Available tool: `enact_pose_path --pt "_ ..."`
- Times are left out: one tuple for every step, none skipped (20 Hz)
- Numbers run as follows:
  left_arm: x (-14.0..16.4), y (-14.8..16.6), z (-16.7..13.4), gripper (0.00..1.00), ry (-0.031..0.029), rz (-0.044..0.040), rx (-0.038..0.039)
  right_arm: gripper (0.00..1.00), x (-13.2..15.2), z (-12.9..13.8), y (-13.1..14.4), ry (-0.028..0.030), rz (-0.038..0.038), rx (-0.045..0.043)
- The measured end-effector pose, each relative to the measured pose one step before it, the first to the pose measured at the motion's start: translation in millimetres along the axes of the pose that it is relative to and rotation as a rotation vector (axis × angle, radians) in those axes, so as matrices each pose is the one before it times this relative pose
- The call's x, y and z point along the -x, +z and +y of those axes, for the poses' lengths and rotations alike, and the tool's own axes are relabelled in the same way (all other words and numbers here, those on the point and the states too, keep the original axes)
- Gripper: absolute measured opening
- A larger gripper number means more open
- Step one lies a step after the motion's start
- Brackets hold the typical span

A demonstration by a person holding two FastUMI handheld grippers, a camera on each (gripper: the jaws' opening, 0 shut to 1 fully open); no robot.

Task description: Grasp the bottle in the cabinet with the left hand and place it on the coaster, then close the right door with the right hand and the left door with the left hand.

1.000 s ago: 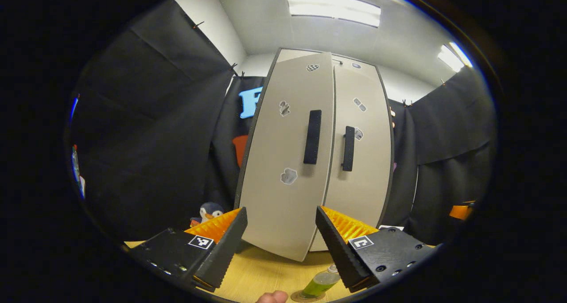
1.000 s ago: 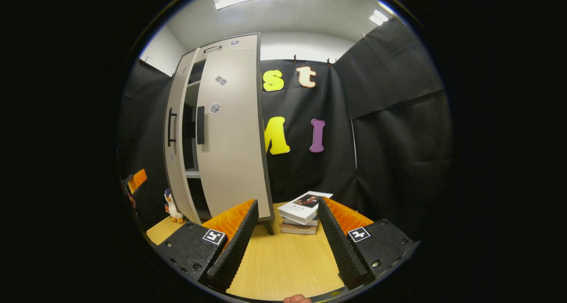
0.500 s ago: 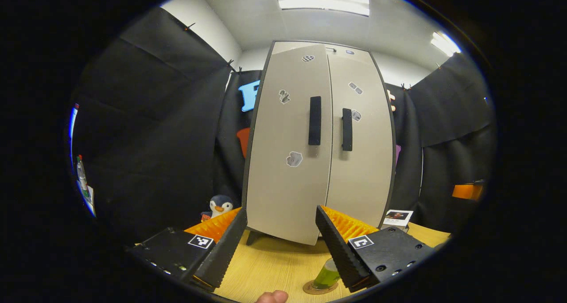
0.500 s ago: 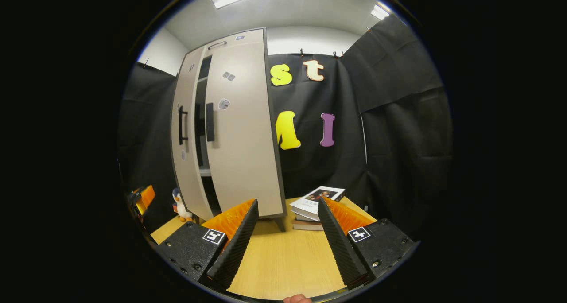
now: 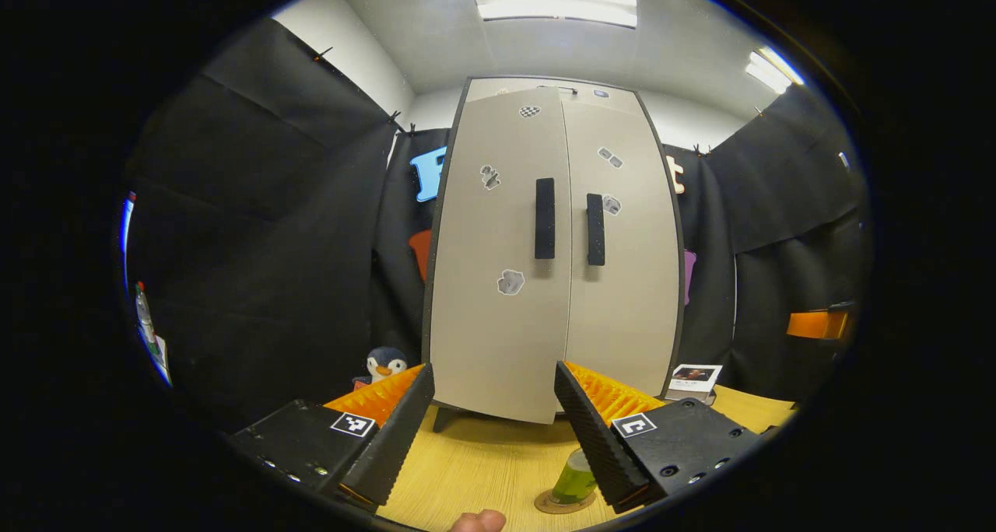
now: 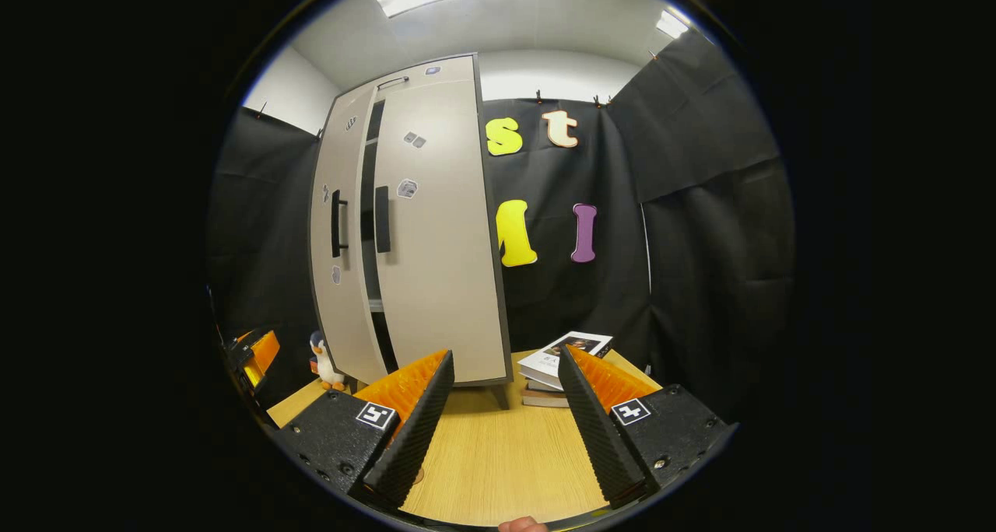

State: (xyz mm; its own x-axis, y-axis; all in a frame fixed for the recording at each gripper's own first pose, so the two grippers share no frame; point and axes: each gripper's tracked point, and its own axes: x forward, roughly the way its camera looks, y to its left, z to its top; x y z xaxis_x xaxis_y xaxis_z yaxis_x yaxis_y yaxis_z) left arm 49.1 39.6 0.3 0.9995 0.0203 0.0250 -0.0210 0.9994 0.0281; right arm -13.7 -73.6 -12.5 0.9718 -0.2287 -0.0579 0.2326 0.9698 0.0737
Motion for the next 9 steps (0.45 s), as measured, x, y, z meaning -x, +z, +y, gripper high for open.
enact_pose_path --pt "0.43 0.56 -0.16 0.95 0.00355 0.00319 -0.00059 0.83 0.60 -0.01 2.36 -0.00208 -0.00678 -0.00302" --pt "-0.15 -1.83 1.56 0.99 0.00540 0.00229 -0.00361 0.83 0.64 -0.76 1.44 -0.00430 -0.00415 -0.00178" --pt "-0.06 -0.11 1.21 0.95 0.00292 -0.00174 -0.00528 0.83 1.46 -0.53 0.12 -0.00224 0.00085 -0.00193" --pt "-0.49 -0.88 -0.06 1.00 -0.00177 0.00058 -0.00426 0.83 1.26 1.65 0.47 0.00312 -0.00083 -0.00260" --pt "0.28 -0.90 -0.15 0.95 -0.00066 0.00295 -0.00019 0.83 1.11 1.11 1.10 0.00255 -0.00290 0.00059" --pt "0.43 0.09 -1.65 0.95 -0.00305 0.00123 0.00331 0.83 1.39 -0.80 1.33 -0.00154 -0.00245 0.00376" --pt "0.44 0.75 -1.35 0.95 -0.00244 -0.00267 0.00389 0.83 0.76 -1.31 0.58 -0.00247 0.00052 0.00398" --pt "0.42 1.56 -0.23 0.95 -0.00130 -0.00525 0.00233 0.83 0.60 0.13 0.09 -0.00075 0.00052 0.00086" --pt "0.40 -0.73 -0.84 0.95 -0.00106 -0.00157 -0.00010 0.83 1.18 1.25 0.78 0.00290 0.00196 0.00182"
